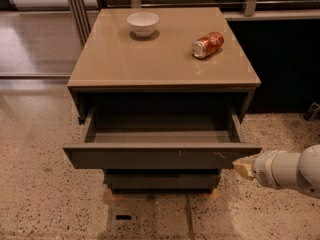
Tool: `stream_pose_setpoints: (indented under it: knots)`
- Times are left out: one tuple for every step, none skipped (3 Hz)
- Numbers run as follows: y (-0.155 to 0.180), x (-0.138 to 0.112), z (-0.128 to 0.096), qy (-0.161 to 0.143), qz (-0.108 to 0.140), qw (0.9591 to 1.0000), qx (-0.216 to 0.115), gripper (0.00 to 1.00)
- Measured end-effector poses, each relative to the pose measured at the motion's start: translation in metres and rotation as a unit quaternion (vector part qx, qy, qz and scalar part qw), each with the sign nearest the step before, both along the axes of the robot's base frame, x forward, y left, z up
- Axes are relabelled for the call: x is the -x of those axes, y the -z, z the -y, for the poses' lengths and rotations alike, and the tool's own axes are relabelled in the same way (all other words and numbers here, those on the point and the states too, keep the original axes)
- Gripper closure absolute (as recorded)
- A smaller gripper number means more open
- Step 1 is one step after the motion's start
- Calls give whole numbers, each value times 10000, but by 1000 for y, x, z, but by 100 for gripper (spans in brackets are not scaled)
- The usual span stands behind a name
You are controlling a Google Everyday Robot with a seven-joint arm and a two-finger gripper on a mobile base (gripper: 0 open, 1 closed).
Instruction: Close top drawer
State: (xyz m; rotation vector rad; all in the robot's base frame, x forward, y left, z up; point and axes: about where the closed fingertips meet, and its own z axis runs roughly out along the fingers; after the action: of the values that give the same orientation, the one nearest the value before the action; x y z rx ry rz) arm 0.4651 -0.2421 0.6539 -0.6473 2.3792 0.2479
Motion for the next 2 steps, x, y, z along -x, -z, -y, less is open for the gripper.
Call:
stream_pose_setpoints:
  knots:
    - [5, -39, 0, -120, 115, 9996, 213, 100]
    - [5, -50, 2, -143, 171, 9993, 301, 100]
